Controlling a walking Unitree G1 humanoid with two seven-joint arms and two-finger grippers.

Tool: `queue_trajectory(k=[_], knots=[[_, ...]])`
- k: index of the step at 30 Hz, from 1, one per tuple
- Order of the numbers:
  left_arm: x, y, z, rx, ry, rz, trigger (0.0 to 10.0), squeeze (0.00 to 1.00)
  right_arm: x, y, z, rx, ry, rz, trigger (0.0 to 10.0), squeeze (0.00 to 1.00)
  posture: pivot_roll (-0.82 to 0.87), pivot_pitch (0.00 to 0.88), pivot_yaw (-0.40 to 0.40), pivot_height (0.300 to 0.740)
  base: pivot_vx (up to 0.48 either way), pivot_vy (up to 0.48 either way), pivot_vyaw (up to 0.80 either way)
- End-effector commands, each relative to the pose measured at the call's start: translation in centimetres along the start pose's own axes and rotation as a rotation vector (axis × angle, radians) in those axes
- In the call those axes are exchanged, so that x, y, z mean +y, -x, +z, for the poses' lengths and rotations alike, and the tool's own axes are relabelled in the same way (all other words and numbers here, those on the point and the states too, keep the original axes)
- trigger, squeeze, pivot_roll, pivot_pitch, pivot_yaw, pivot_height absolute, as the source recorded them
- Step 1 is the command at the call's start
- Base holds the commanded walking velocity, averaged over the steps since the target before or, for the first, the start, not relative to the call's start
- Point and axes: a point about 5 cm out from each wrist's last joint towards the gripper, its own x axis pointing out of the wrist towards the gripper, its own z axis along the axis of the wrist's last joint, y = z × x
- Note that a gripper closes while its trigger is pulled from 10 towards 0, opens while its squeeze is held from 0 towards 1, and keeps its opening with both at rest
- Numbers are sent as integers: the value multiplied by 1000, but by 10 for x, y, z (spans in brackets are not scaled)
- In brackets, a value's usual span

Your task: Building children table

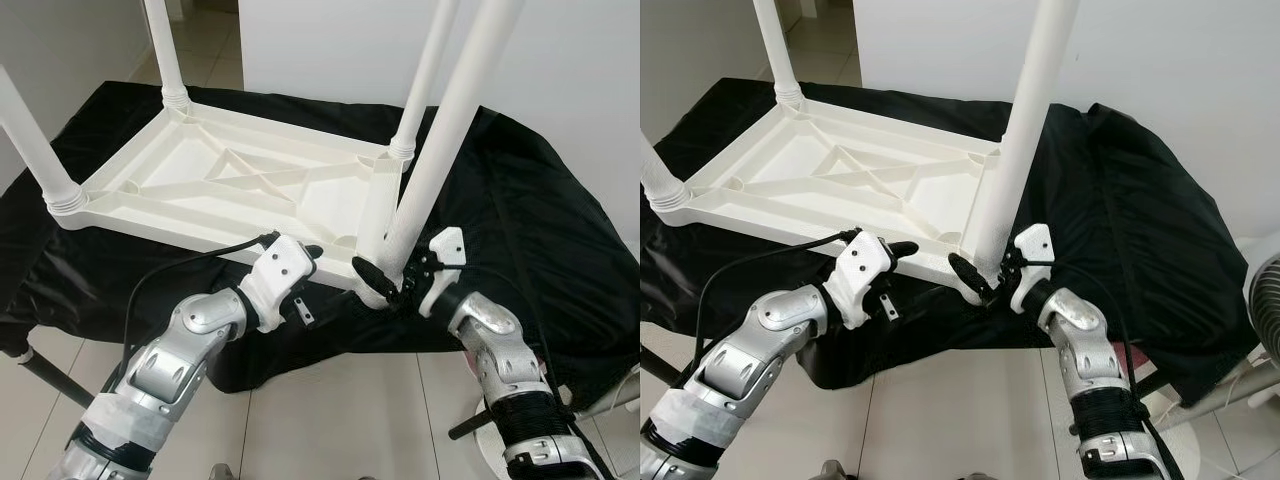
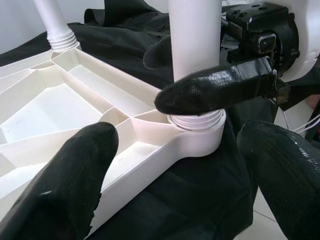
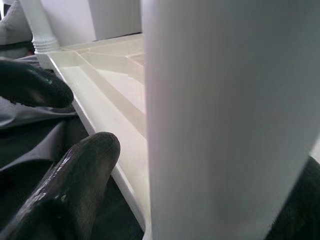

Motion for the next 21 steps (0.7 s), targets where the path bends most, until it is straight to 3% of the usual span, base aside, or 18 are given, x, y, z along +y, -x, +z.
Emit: queue_trajectory(k=[1,2,4,5,6,17,18,20,21], knots=[[-4,-1,1,-2,-16,-39,10000,0,-1,1,-3,10,-1,9,10000,0,11,29,-47,740,0,0,0],[-4,-1,1,-2,-17,-37,10000,0,-1,0,-5,15,-5,20,9529,0,18,29,-54,740,0,0,0],[-4,-1,1,-2,-17,-37,10000,0,-1,0,-5,15,-5,20,9529,0,18,29,-54,740,0,0,0],[-5,-1,1,-3,-16,-35,10000,0,0,0,-7,19,-17,34,3804,0,19,29,-56,740,0,0,0],[-6,-1,1,-4,-15,-33,10000,0,-1,-1,-10,24,-18,41,0,0,18,29,-60,740,0,0,0],[-6,-2,1,-7,-14,-26,10000,0,-4,-5,-14,34,-5,22,0,0,22,26,-65,740,0,0,0],[-5,-2,1,-5,-17,-22,10000,0,-4,-5,-15,41,-3,18,3333,0,23,26,-66,740,0,0,0],[-5,-2,1,-5,-17,-22,10000,0,-4,-5,-15,41,-3,18,3333,0,23,26,-66,740,0,0,0],[-4,-1,1,-3,-21,-17,10000,0,-3,-6,-16,50,-6,10,10000,0,24,28,-65,740,0,0,0]])
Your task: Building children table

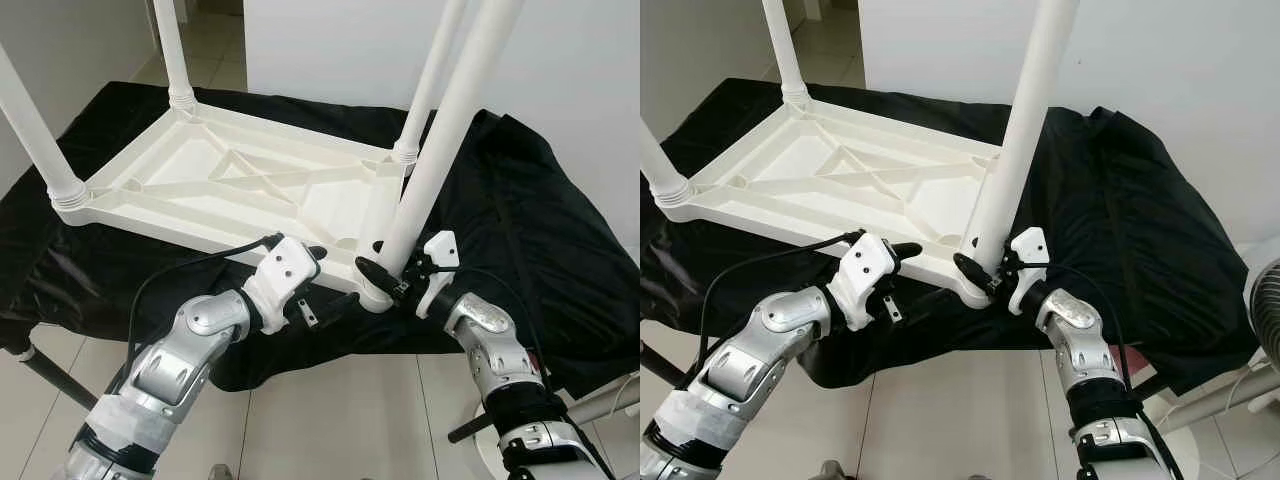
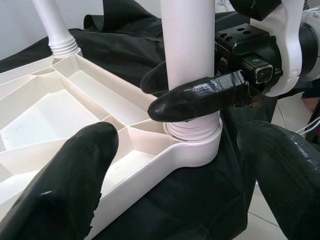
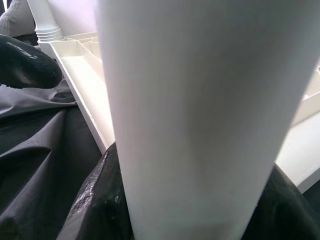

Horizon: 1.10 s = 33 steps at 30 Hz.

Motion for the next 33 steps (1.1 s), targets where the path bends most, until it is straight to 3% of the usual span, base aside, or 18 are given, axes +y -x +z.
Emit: queue_trajectory(k=[1,10,16,27,33], knots=[[0,2,0,5,-22,-11,10000,0,4,-2,-4,29,-11,-9,10000,0,24,29,-68,740,0,0,0],[3,5,-1,15,-31,1,10000,0,10,-4,2,-40,-20,-143,10000,0,24,34,-70,740,0,0,0],[3,6,-2,18,-31,0,10000,0,20,-5,-2,-7,-12,-221,10000,0,21,33,-69,740,0,0,0],[2,3,-3,18,-33,-17,10000,0,43,-5,-12,37,-75,-613,10000,0,8,25,-69,740,0,0,0],[1,3,-3,18,-35,-21,10000,0,64,-13,-9,22,-120,-624,10000,0,8,23,-70,740,0,0,0]])
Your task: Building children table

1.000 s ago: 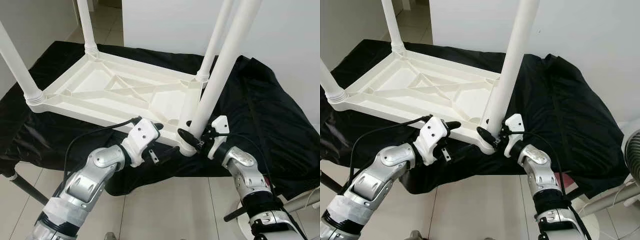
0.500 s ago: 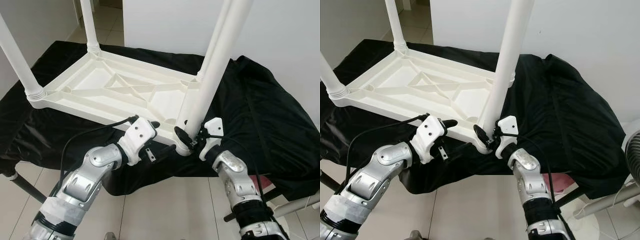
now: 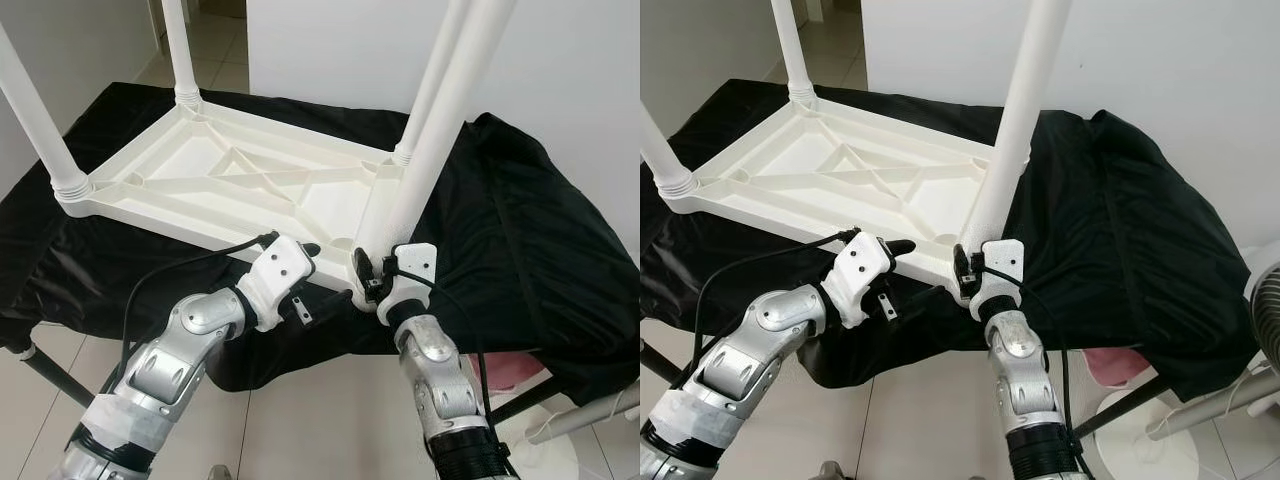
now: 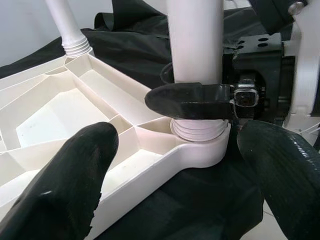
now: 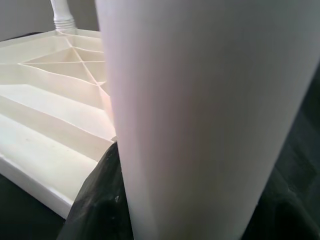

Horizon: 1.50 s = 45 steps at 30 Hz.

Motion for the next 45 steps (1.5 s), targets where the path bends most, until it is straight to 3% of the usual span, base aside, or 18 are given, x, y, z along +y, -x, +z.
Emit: queue_trajectory(k=[1,13,14,15,27,28,29,30,45], knots=[[-4,0,-2,3,-2,-45,10000,0,9,8,-11,53,-36,-19,10000,0,5,20,-70,740,0,0,0],[-4,-1,-3,3,-3,-50,10000,0,7,9,-7,49,-34,-50,10000,0,2,12,-71,740,0,0,0],[-4,-1,-3,4,-4,-50,10000,0,6,9,-7,48,-33,-52,10000,753,3,8,-72,740,0,0,0],[-4,-1,-3,4,-4,-50,10000,0,6,9,-6,49,-31,-55,10000,1000,3,8,-72,740,0,0,0],[-3,-1,-3,6,-8,-48,10000,0,-6,9,-1,25,-8,28,10000,1000,4,2,-69,740,0,0,0],[-3,0,-3,7,-9,-48,10000,0,-9,9,-1,25,-2,46,10000,114,4,0,-68,740,0,0,0],[-2,0,-3,7,-10,-48,10000,0,-11,9,0,23,1,54,10000,114,4,0,-68,740,0,0,0],[-2,0,-3,7,-10,-49,10000,0,-13,9,0,22,11,73,10000,0,4,0,-67,740,0,0,0],[0,-1,-3,12,-21,-55,10000,0,-30,-8,6,-9,69,351,10000,0,3,0,-57,740,0,0,0]])
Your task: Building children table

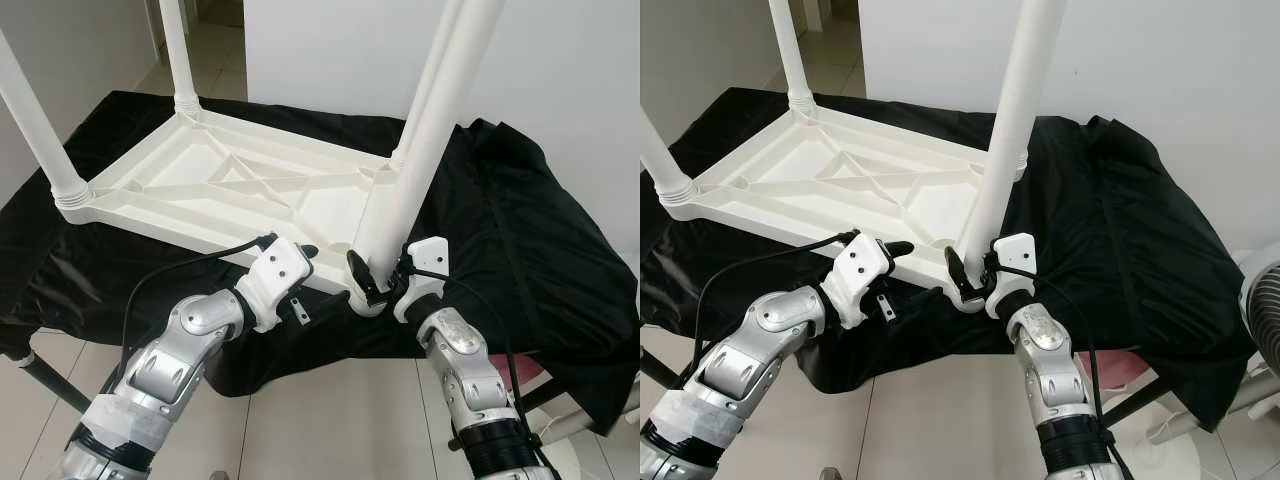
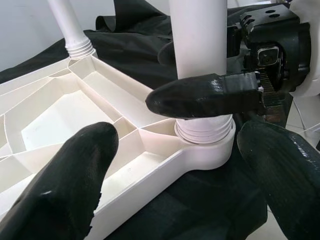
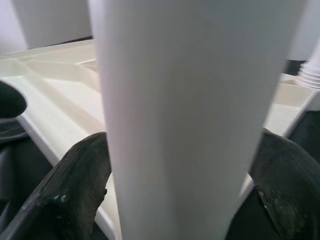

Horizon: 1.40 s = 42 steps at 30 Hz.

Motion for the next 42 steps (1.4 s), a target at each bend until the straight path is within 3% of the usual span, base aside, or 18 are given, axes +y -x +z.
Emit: queue_trajectory(k=[1,2,8,23,42], knots=[[-2,-1,2,1,-22,-61,10000,0,-2,0,-1,-2,2,30,10000,0,3,0,-57,740,0,0,0],[-2,-1,2,0,-22,-60,10000,0,-3,-2,-2,9,17,91,10000,0,5,0,-57,740,0,0,0],[-1,2,1,7,-23,-55,10000,0,-4,-5,-3,18,30,196,10000,0,15,0,-57,740,0,0,0],[0,9,-1,26,-20,-51,10000,0,-15,-15,-10,31,43,251,10000,0,25,11,-48,740,0,0,0],[2,10,0,30,-21,-29,10000,0,-8,-29,-18,24,49,289,10000,0,39,23,-54,740,0,0,0]])
